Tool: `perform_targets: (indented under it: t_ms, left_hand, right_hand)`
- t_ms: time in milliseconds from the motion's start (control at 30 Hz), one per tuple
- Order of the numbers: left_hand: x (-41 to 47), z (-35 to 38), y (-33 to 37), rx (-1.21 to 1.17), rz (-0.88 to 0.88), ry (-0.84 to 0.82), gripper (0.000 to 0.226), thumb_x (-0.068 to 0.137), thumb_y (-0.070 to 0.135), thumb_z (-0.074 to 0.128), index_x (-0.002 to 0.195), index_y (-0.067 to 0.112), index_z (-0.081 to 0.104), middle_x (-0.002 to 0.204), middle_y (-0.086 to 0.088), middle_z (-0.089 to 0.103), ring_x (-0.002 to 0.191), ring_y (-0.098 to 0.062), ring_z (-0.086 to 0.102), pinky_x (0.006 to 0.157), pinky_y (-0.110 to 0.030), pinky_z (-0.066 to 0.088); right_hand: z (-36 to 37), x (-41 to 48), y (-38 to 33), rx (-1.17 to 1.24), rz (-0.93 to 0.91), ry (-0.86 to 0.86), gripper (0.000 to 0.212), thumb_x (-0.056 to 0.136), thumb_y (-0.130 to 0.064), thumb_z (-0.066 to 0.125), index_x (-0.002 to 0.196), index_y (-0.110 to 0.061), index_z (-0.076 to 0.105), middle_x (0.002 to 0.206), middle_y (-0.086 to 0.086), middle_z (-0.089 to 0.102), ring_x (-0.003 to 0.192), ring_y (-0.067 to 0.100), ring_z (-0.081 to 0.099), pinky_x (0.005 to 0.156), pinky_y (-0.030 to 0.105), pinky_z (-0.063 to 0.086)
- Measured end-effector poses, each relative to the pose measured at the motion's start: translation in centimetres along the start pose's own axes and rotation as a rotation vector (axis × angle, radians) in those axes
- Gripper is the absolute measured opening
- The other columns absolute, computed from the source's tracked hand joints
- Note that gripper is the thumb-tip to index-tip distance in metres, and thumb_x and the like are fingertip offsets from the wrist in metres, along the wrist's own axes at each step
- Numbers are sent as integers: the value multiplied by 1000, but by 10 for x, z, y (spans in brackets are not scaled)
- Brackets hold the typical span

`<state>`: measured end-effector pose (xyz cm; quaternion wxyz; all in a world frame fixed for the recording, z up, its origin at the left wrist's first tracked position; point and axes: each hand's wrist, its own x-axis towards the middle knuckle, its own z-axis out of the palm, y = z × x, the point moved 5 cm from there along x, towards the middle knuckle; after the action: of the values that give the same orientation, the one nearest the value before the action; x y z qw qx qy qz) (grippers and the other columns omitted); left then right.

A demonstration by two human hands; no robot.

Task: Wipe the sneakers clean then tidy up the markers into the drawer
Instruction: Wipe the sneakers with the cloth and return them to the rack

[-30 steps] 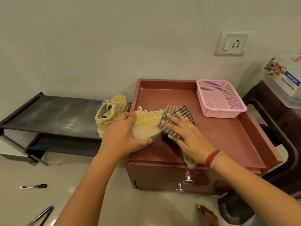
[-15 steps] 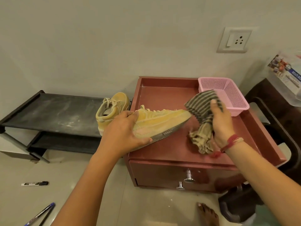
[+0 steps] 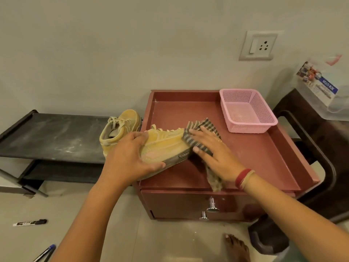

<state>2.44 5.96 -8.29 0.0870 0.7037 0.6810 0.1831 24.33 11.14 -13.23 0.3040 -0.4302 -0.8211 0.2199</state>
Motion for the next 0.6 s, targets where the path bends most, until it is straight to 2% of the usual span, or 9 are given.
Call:
perform_targets:
  t_ms: [67,133,167,267,300,367,433,533,600]
  left_hand:
    - [0,1,-1,-10,-7,-3,100,61,60,76,144,20,38,143,6,39,129,-13,37,100,-28,35]
    - [0,1,-2,-13,-11,-7,100,60,61,75,144,21,37,143,6,38,130,-12,37,101,-28,35]
    - [0,1,-2,-14,-12,-12,101,60,61,75,144,21,37,143,7,38,130,-12,37,101,-29,35]
    - [0,0,-3,-25,-10,-12,100,59,60,77,143,21,39,143,7,39,129,-12,38,99,-28,35]
    - [0,1,-3,-30,-13,-15,100,59,60,77,143,21,39,143,7,39,129,-12,38,99,-28,35]
    - [-1,1,-2,-32,-16,-18,100,59,59,77,143,22,38,143,7,39,129,-12,37,100,-27,35]
    - [-1,1,-1,-17,-10,-21,100,59,60,76,143,22,37,143,8,39,128,-11,38,99,-27,35]
    - [1,1,-2,-25,-19,-15,99,60,59,77,143,22,38,143,8,39,128,-12,38,100,-28,35]
    - [1,2,-3,-42,-9,-2,99,60,59,77,143,21,38,142,8,39,128,-11,38,99,-27,34]
  right_hand:
    - [-1,0,9,59,32,10,44,95,-47,37,138,-37,35,146,-21,27,140,-1,10,118,31,11]
    - [-6,5,23,196,196,118,44,97,-38,42,140,-28,35,141,-18,30,136,1,20,118,38,18]
    - [-6,4,23,202,209,150,45,97,-38,42,140,-25,37,141,-17,31,136,2,23,117,38,20]
    - [6,4,13,127,109,115,45,95,-44,39,137,-29,41,142,-17,35,139,6,22,113,20,16]
    - [5,5,17,180,145,137,41,95,-41,41,134,-30,44,140,-15,39,137,8,29,110,15,20]
    - [-4,7,28,340,272,252,42,93,-42,43,128,-22,53,135,-5,50,127,14,44,107,22,33]
    - [-8,8,29,302,269,262,45,93,-42,42,129,-17,52,133,-4,51,125,13,45,109,32,34]
    - [0,6,16,123,156,172,43,97,-37,41,137,-21,44,133,-14,39,131,7,33,110,26,23]
    - [-5,9,27,163,200,215,41,97,-38,42,134,-21,48,130,-12,46,127,10,41,104,25,30]
